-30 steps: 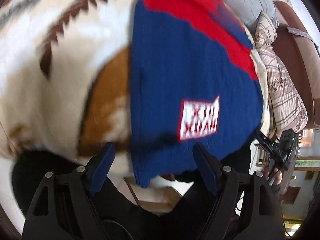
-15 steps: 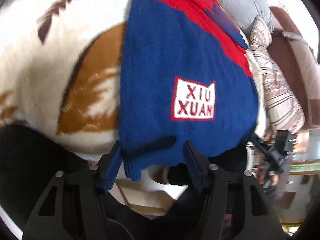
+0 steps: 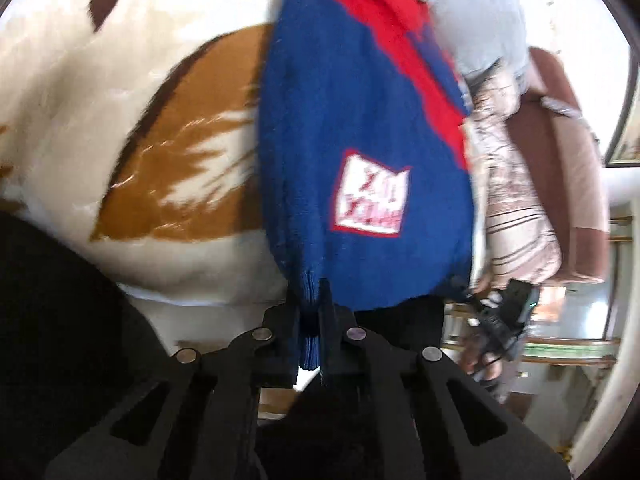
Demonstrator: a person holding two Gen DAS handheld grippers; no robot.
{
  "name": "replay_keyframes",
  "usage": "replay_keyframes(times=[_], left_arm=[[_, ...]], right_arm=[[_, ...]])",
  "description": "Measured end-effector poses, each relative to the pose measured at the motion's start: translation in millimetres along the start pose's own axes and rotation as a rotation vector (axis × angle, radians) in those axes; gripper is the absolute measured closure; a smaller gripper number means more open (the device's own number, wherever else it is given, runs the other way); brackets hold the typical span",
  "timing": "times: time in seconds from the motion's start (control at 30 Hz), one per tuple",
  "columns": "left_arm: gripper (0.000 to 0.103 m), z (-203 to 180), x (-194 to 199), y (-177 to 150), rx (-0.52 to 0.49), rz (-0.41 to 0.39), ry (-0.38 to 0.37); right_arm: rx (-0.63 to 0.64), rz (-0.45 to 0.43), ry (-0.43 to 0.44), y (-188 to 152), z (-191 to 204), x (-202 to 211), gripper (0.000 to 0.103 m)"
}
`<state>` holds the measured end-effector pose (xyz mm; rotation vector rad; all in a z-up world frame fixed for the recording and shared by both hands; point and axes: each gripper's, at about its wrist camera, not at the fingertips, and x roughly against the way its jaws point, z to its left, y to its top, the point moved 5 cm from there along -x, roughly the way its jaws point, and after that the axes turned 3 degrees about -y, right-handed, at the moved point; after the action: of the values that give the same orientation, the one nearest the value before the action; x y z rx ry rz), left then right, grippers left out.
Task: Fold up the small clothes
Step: 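Grasp the blue hem with the left tool and lift it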
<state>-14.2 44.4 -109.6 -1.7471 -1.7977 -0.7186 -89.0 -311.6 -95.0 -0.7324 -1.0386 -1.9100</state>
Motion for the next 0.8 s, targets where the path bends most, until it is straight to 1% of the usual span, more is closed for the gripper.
replay_keyframes(times=[0.17,0.23,0.33,0.57,0.7,0.8], left_arm=[[0.098,-29.4,18.1,11.4,-0.064,-0.055,-0.108],[0.098,-35.7,25.9,17.8,-0.072,-0.078,-0.144],[0.098,-43.8,33.4,32.4,-0.073,-0.115,-0.190],[0.098,-50.1,39.5,64.5,-0.061,-0.181,-0.226],[0.098,-51.2,47.0,89.8,-0.053,-0.231,-0.234],[0.098,-50.7,52.2,111.8,-0.046,-0.263,-0.230]], right_arm=[[-0.019,-0.081,0.115,11.3,17.4,23.0,0.096],[-0.041,-0.109,0.158,18.5,21.2,29.6,0.096],[-0.050,-0.138,0.190,27.8,28.4,35.7,0.096],[-0.056,-0.218,0.240,56.6,38.5,51.1,0.096],[-0.104,-0.281,0.269,85.0,38.3,55.3,0.096],[-0.133,-0.318,0.274,108.4,35.4,52.7,0.096]])
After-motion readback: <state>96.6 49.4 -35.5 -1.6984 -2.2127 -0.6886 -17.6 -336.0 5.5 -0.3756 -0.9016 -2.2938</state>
